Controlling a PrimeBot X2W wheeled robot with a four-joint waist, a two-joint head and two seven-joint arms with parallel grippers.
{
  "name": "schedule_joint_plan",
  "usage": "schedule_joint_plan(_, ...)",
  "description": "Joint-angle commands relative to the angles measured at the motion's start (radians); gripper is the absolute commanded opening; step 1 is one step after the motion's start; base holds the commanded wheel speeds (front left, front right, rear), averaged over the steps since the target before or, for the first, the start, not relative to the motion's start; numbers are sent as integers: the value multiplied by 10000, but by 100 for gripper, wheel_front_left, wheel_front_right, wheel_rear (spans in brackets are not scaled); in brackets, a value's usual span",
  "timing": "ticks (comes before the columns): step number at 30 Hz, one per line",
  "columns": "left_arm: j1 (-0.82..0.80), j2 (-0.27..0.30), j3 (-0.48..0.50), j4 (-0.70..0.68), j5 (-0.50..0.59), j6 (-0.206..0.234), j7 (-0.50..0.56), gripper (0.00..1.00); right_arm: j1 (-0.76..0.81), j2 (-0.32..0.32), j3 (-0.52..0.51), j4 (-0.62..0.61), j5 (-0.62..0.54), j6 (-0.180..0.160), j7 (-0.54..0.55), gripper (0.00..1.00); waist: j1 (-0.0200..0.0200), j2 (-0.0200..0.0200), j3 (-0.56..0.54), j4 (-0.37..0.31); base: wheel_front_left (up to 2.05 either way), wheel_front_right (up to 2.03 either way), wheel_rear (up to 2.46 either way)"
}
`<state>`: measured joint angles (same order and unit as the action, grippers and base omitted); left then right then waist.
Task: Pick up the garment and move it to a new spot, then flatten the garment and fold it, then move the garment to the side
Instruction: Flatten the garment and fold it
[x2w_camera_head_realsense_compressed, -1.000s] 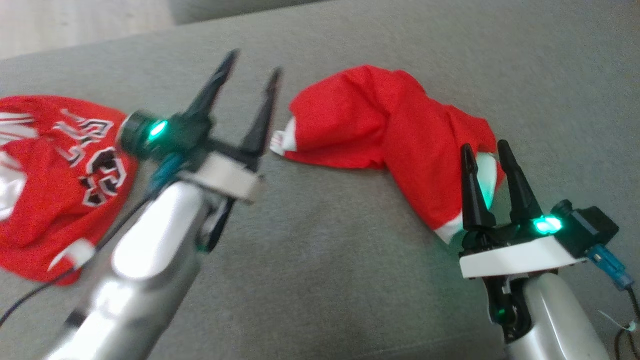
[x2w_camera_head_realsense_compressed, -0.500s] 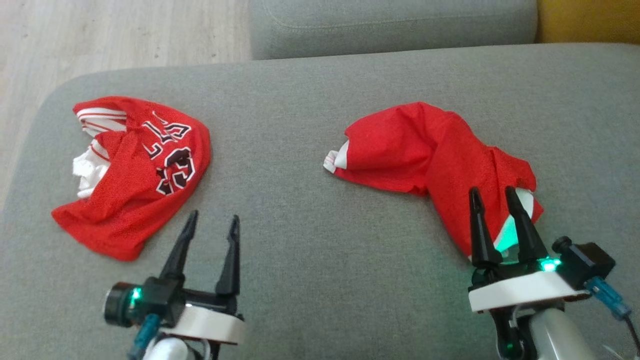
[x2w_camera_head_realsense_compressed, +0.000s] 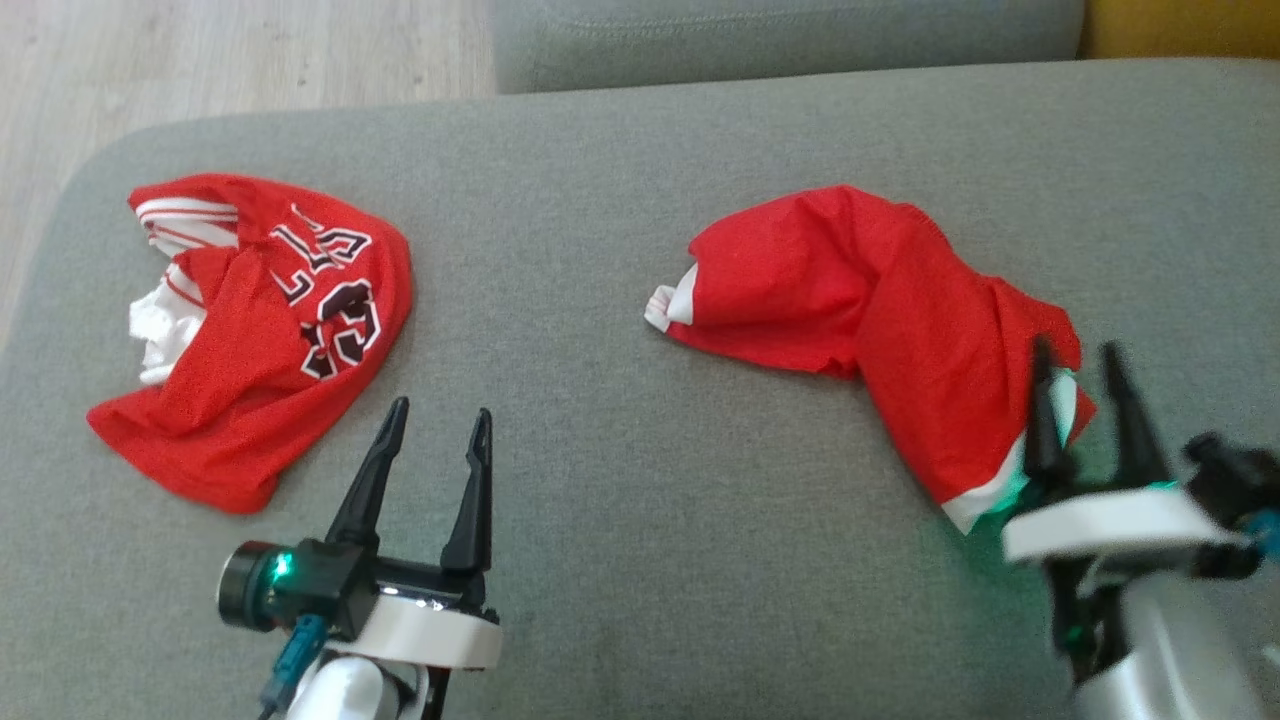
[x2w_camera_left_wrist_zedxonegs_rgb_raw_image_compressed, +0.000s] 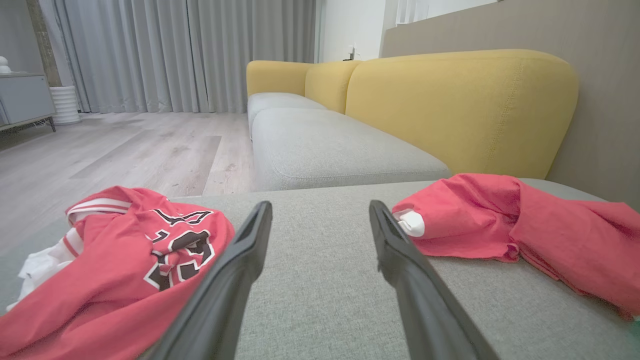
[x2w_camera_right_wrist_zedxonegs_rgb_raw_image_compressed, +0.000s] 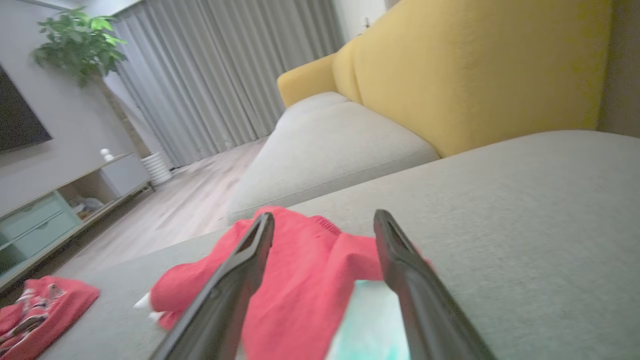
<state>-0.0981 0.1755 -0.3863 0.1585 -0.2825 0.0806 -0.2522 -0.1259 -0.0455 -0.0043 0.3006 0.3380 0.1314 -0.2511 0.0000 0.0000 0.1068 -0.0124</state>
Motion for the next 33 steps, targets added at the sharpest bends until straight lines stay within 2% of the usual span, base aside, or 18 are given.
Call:
schedule_joint_plan(1, -492, -23, 432, -206, 113, -78, -95, 100, -818, -47, -170, 203, 35, -7, -88, 100, 0, 0, 112, 44, 0, 0, 0)
schedule_joint_plan(4, -537, -155, 487, -86, 228, -238, -95, 100, -1659, -47, -1033, 1596, 112, -7, 271, 100, 0, 0, 199, 115, 0, 0, 0)
schedule_joint_plan(5, -537, -155, 487, -86, 228, -238, -95, 100, -1659, -47, -1033, 1596, 112, -7, 271, 100, 0, 0, 199, 115, 0, 0, 0)
schedule_joint_plan(6, -577, -236, 514, -32, 303, -339, -95, 100, -2207, -47, -1491, 2562, 183, -7, 543, 100, 0, 0, 280, 189, 0, 0, 0)
schedule_joint_plan(8, -623, -299, 545, 28, 376, -429, -95, 100, -2707, -47, -1724, 3521, 438, -7, 734, 100, 0, 0, 353, 268, 0, 0, 0)
schedule_joint_plan(11, -710, -350, 617, 99, 470, -545, -95, 100, -3361, -47, -1531, 4808, 1236, -7, 838, 100, 0, 0, 490, 372, 0, 0, 0)
schedule_joint_plan(12, -710, -350, 617, 99, 470, -545, -95, 100, -3361, -47, -1531, 4808, 1236, -7, 838, 100, 0, 0, 490, 372, 0, 0, 0)
schedule_joint_plan(14, -759, -357, 653, 152, 527, -629, -95, 100, -3722, -47, -1291, 5600, 1926, -7, 803, 100, 0, 0, 590, 417, 0, 0, 0)
schedule_joint_plan(19, -805, -378, 749, 220, 659, -775, -95, 100, -4446, -47, -316, 6978, 3523, -7, 416, 100, 0, 0, 766, 451, 0, 0, 0)
schedule_joint_plan(20, -804, -405, 791, 232, 702, -805, -95, 100, -4637, -47, 143, 7126, 3889, -7, 188, 83, 0, 0, 803, 436, 0, 0, 0)
schedule_joint_plan(21, -805, -416, 820, 239, 721, -815, -95, 100, -4715, -47, 346, 7082, 4000, -7, 78, 24, 0, 0, 814, 413, 0, 0, 0)
schedule_joint_plan(22, -804, -431, 848, 245, 739, -821, -95, 100, -4780, -47, 481, 6972, 4050, -7, -11, 0, 0, 0, 818, 384, 0, 0, 0)
schedule_joint_plan(24, -789, -462, 905, 259, 773, -826, -95, 100, -4868, -47, 464, 6669, 3879, -7, -88, 0, 0, 0, 777, 307, 0, 0, 0)
schedule_joint_plan(29, -736, -585, 1002, 259, 831, -880, -95, 100, -4641, -47, -1053, 4682, 2208, -7, -102, 0, 0, 0, 527, 226, 0, 0, 0)
schedule_joint_plan(33, -633, -717, 1094, 269, 839, -909, -95, 100, -4668, -57, -1816, 3415, 844, -7, -104, 0, 0, 0, 220, 259, 0, 0, 0)
